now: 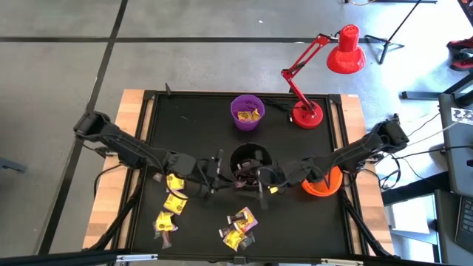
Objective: Sort candy
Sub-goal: Put the orange gummy into the orange bucket
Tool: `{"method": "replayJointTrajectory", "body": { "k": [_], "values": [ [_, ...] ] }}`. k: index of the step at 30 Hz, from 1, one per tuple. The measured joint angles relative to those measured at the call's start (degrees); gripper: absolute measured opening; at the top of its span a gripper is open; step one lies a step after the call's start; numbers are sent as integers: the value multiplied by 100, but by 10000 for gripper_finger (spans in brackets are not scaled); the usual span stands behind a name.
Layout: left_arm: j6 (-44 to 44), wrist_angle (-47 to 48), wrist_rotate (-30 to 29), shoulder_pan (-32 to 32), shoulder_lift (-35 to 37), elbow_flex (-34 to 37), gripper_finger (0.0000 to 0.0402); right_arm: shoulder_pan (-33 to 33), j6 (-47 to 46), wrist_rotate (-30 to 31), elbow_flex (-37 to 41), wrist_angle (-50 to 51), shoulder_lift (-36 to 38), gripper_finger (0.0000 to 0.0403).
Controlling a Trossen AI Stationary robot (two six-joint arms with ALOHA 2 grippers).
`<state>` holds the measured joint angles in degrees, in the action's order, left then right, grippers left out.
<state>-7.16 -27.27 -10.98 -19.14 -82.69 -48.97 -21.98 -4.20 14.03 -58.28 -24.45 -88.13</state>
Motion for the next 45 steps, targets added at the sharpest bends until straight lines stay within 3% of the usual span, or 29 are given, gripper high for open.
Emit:
{"method": "replayJointTrajectory", "body": {
  "k": [4,12,16,25,45],
  "values": [
    [-2,15,0,11,-70,0,2,-9,2,137,0,62,-143,269],
    [15,85,-18,9,-68,0,2,-9,-6,152,0,83,-175,110],
    [14,131,-105,5,-62,4,2,-9,-42,257,0,122,-173,63],
    [11,212,-35,11,-64,7,2,-13,-5,161,-2,204,-171,89],
    [-20,516,-16,-43,-64,-9,1,-7,-186,-74,-2,283,-184,94]
  ]
}}
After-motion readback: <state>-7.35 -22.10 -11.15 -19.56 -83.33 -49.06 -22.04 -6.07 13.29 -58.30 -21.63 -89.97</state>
